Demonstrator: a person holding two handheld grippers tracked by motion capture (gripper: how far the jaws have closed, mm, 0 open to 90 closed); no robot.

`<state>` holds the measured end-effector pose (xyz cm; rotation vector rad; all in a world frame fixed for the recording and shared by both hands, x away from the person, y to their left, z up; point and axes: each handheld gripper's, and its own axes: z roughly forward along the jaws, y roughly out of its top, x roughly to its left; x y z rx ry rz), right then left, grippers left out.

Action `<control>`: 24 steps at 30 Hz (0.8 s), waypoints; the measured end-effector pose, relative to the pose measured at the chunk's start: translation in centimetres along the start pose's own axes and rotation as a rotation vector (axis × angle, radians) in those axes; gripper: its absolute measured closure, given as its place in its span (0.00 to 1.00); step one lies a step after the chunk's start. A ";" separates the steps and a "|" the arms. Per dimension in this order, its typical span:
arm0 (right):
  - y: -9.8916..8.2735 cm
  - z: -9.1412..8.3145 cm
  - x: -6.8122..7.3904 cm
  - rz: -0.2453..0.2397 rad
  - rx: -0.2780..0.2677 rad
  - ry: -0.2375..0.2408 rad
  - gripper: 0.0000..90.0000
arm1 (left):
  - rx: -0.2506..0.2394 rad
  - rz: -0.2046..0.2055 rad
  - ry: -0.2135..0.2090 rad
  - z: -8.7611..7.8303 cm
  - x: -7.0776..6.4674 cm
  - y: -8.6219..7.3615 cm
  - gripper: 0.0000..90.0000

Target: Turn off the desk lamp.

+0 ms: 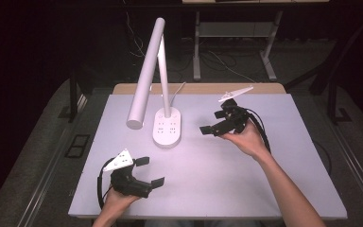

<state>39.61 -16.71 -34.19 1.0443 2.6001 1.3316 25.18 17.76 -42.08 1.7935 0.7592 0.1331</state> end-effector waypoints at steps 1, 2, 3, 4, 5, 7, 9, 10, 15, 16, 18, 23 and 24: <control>0.0 0.0 0.0 0.000 0.000 0.000 0.01 | 0.000 0.000 0.000 0.0 0.0 0.0 0.00; 0.3 0.4 -0.1 -0.003 0.007 -0.002 0.01 | -0.002 -0.002 0.001 0.0 0.1 0.0 0.00; 0.5 0.6 -0.1 -0.001 0.011 -0.002 0.01 | -0.002 -0.002 0.001 0.0 0.1 0.0 0.00; 0.7 0.8 -0.2 -0.004 0.011 -0.001 0.01 | -0.005 -0.004 0.002 -0.1 0.1 0.0 0.00; 0.8 1.0 -0.2 0.000 0.013 0.000 0.01 | -0.005 -0.004 0.002 -0.1 0.1 0.0 0.00; 1.2 1.5 -0.4 -0.003 0.017 0.003 0.01 | -0.006 -0.004 0.001 -0.1 0.1 0.0 0.00; 1.3 1.7 -0.4 -0.002 0.018 0.004 0.01 | -0.005 -0.005 0.002 -0.1 0.1 0.0 0.00; 1.6 2.2 -0.5 -0.003 0.026 0.002 0.01 | -0.005 -0.005 0.001 -0.1 0.1 0.0 0.00; 2.7 3.3 -0.7 -0.005 0.032 0.003 0.01 | -0.005 -0.003 -0.001 -0.1 0.1 0.0 0.00; 2.9 3.5 -0.7 -0.008 0.032 0.004 0.01 | -0.007 -0.005 -0.002 -0.1 0.1 0.0 0.00; 3.4 3.8 -0.8 -0.015 0.039 0.001 0.01 | -0.007 -0.006 -0.003 -0.1 0.2 0.0 0.00; 4.2 4.5 -0.9 -0.017 0.037 0.000 0.01 | -0.007 -0.005 -0.004 -0.1 0.2 0.1 0.00; 4.8 4.9 -1.0 -0.019 0.038 -0.001 0.01 | -0.007 -0.004 -0.006 -0.1 0.2 0.1 0.00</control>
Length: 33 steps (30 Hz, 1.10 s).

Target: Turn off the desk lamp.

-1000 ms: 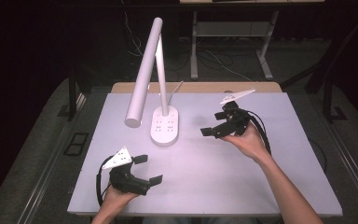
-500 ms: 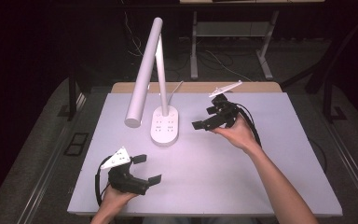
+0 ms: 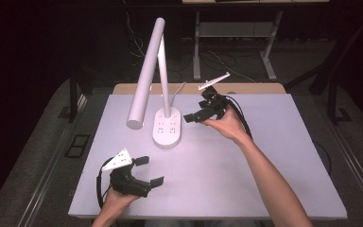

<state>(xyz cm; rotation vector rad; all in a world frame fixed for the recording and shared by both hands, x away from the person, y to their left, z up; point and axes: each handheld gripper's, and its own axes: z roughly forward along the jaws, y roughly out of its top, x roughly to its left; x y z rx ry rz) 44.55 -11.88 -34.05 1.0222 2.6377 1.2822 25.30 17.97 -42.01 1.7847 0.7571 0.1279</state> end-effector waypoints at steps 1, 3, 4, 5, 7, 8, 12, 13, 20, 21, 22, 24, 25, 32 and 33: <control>0.0 0.0 0.0 0.000 0.000 0.000 0.01 | 0.000 0.000 0.000 0.0 0.0 0.0 0.00; 0.8 0.7 -0.2 0.005 -0.005 0.003 0.01 | -0.001 0.000 0.000 0.0 0.0 0.0 0.00; 1.0 1.0 -0.2 0.005 -0.003 0.003 0.01 | -0.004 -0.003 -0.001 0.0 0.0 0.0 0.00; 1.0 1.0 -0.2 0.005 -0.003 0.003 0.01 | -0.004 -0.003 -0.001 0.0 0.0 0.0 0.00; 1.5 1.6 -0.4 0.004 -0.001 -0.003 0.01 | -0.005 -0.005 -0.002 0.0 0.0 0.0 0.00; 1.8 2.2 -0.5 -0.001 0.001 -0.011 0.01 | -0.005 -0.010 -0.004 -0.1 -0.1 -0.1 0.00; 2.1 3.1 -0.9 0.010 -0.020 0.007 0.16 | -0.006 -0.010 -0.008 -0.1 -0.1 -0.1 0.00; 2.2 3.3 -1.1 0.016 -0.027 0.010 0.17 | -0.006 -0.010 -0.008 -0.1 -0.1 -0.1 0.00; 2.3 4.5 -1.9 0.050 -0.040 0.021 0.33 | -0.014 -0.006 -0.007 -0.2 0.0 0.0 0.00; 2.2 4.7 -2.1 0.053 -0.048 0.023 0.34 | -0.015 -0.009 -0.007 -0.3 0.0 0.0 0.00; 2.2 4.8 -2.2 0.061 -0.050 0.026 0.36 | -0.016 -0.012 -0.007 -0.3 0.0 0.0 0.00; 2.1 5.1 -2.5 0.066 -0.053 0.023 0.39 | -0.016 -0.012 -0.006 -0.3 0.0 0.0 0.00; 2.0 5.3 -2.6 0.073 -0.053 0.026 0.41 | -0.016 -0.013 -0.005 -0.3 0.0 0.0 0.00; 1.6 6.5 -3.3 0.086 -0.061 0.024 0.61 | -0.013 -0.004 -0.004 -0.4 0.0 0.0 0.00; 1.6 6.5 -3.3 0.086 -0.061 0.024 0.61 | -0.013 -0.004 -0.004 -0.4 0.0 0.0 0.00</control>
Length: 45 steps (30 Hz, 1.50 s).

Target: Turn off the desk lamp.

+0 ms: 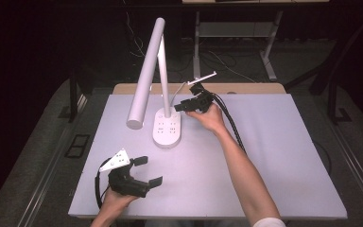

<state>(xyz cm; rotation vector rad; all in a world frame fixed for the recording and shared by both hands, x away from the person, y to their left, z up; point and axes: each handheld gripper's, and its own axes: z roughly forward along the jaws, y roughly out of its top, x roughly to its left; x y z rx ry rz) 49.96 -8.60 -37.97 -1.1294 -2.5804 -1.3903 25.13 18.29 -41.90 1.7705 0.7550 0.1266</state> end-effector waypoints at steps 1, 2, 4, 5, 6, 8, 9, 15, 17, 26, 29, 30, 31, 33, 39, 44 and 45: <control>-0.1 0.3 -0.1 -0.001 0.003 0.002 0.67 | -0.002 -0.003 0.001 0.0 0.0 0.0 0.00; -0.1 0.4 -0.2 0.004 0.005 0.005 0.70 | -0.002 -0.003 0.001 0.0 0.0 0.0 0.00; -0.2 0.7 -0.3 0.001 0.006 0.005 0.76 | -0.004 -0.005 0.001 0.0 0.1 0.0 0.00; -0.3 0.8 -0.3 0.003 0.006 0.009 0.79 | -0.005 -0.005 0.001 -0.1 0.1 0.0 0.00; -0.3 1.0 -0.4 0.005 0.004 0.010 0.82 | -0.005 -0.005 0.001 -0.1 0.1 0.0 0.00; -0.5 1.2 -0.4 0.009 -0.005 0.013 0.90 | -0.007 -0.004 0.002 -0.1 0.1 0.0 0.00; -0.6 1.4 -0.4 0.009 -0.005 0.012 0.92 | -0.007 -0.004 0.002 -0.1 0.1 0.0 0.00; -0.9 2.5 -0.5 0.020 -0.013 0.006 1.00 | -0.010 -0.005 0.006 -0.2 0.2 0.0 0.00; -1.1 3.0 -0.6 0.029 -0.007 0.000 1.00 | -0.009 -0.005 0.006 -0.2 0.2 0.0 0.00; -1.8 4.4 -1.0 0.051 0.011 -0.014 1.00 | -0.011 -0.009 0.006 -0.3 0.3 0.0 0.00; -1.9 4.7 -1.1 0.050 0.008 -0.013 1.00 | -0.012 -0.007 0.008 -0.3 0.3 0.0 0.00; -1.9 4.8 -1.1 0.055 0.002 -0.010 1.00 | -0.012 -0.007 0.008 -0.3 0.3 0.0 0.00; -2.0 4.8 -1.2 0.055 0.003 -0.012 1.00 | -0.012 -0.006 0.008 -0.3 0.3 0.0 0.00; -2.1 5.0 -1.2 0.050 0.012 -0.019 1.00 | -0.010 -0.008 0.009 -0.3 0.3 0.0 0.00; -2.2 5.2 -1.3 0.057 0.001 -0.010 1.00 | -0.009 -0.008 0.007 -0.2 0.3 0.0 0.00; -2.2 5.3 -0.8 0.020 0.016 -0.037 1.00 | -0.013 -0.010 0.007 -0.2 0.2 0.0 0.00; -2.2 5.3 -0.7 0.015 0.016 -0.047 1.00 | -0.013 -0.010 0.007 -0.2 0.2 0.0 0.00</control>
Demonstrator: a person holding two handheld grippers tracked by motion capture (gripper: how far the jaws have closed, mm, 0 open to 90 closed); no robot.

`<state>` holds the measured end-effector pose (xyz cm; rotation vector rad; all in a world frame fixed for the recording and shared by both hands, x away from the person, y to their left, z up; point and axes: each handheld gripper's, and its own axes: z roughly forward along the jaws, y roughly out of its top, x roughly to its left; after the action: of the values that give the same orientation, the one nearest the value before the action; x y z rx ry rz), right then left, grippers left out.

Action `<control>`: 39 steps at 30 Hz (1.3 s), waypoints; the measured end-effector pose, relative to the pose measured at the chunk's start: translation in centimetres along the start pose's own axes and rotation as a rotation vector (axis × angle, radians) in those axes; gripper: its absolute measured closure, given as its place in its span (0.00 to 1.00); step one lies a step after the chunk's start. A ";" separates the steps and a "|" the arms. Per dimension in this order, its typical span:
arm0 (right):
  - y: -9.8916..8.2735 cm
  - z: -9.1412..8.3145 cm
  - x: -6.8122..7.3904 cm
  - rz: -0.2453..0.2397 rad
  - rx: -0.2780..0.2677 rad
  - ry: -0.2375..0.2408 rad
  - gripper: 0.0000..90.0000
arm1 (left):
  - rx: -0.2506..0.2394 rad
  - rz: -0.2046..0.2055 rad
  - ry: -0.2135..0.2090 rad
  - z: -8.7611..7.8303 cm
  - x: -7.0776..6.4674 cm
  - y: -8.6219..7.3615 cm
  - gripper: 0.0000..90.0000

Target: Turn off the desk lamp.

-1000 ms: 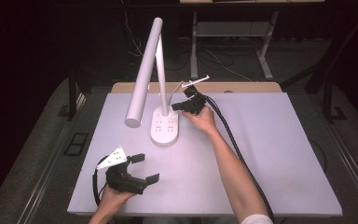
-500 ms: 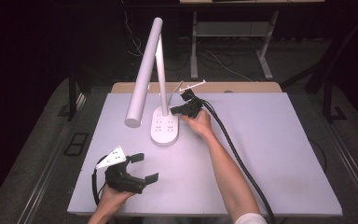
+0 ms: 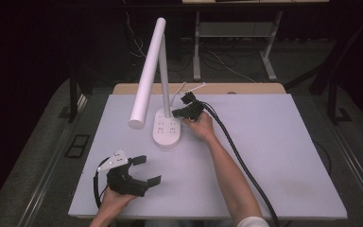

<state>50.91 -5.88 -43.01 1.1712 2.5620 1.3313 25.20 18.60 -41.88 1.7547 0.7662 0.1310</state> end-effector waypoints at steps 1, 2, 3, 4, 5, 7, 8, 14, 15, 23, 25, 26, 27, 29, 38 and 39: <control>0.0 0.0 0.0 -0.002 0.000 -0.004 1.00 | 0.003 0.002 0.000 0.0 0.0 0.0 0.00; 0.1 0.0 0.1 -0.003 0.007 -0.009 1.00 | 0.003 0.002 -0.001 0.0 0.0 0.0 0.00; 0.1 0.0 0.2 -0.005 0.006 -0.014 1.00 | 0.004 0.003 -0.001 0.0 0.0 0.0 0.00; 0.2 0.0 0.3 -0.009 0.008 -0.016 1.00 | 0.004 0.002 -0.001 0.0 0.1 0.0 0.00; 0.2 -0.1 0.3 -0.011 0.011 -0.020 1.00 | 0.005 0.001 -0.001 0.0 0.1 0.0 0.00; 0.2 -0.1 0.3 -0.012 0.010 -0.020 1.00 | 0.005 -0.002 -0.001 0.1 0.1 0.0 0.00; 0.2 -0.2 0.3 -0.015 0.006 -0.024 1.00 | 0.011 -0.003 -0.001 0.1 0.2 -0.1 0.00; 0.1 -0.2 0.1 -0.002 0.005 -0.001 1.00 | 0.014 -0.002 -0.001 0.2 0.2 0.0 0.00; 0.1 -0.2 0.1 -0.001 0.004 0.000 1.00 | 0.014 -0.002 -0.001 0.2 0.2 0.0 0.00; 0.1 -0.1 0.2 -0.006 0.008 -0.006 1.00 | 0.009 0.001 0.000 0.1 0.1 0.0 0.00; 0.0 -0.1 0.3 -0.010 0.009 -0.011 1.00 | 0.009 0.001 0.001 0.1 0.1 0.0 0.00; 0.0 -0.1 0.3 -0.011 0.010 -0.012 1.00 | 0.009 0.001 0.000 0.1 0.1 0.0 0.00; 0.0 0.0 0.3 -0.012 0.011 -0.015 1.00 | 0.009 0.001 0.000 0.1 0.1 0.0 0.00; 0.0 0.0 0.3 -0.010 0.009 -0.013 1.00 | 0.008 0.001 0.000 0.1 0.1 0.0 0.00; -0.1 -0.1 0.1 0.012 0.000 0.003 1.00 | 0.008 -0.001 -0.001 0.1 0.2 0.0 0.00; -0.1 -0.1 0.1 0.012 0.000 0.003 1.00 | 0.008 -0.001 -0.001 0.1 0.2 0.0 0.00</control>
<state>50.77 -5.87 -42.97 1.1873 2.5610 1.3370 25.43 18.61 -42.00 1.7623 0.7679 0.1265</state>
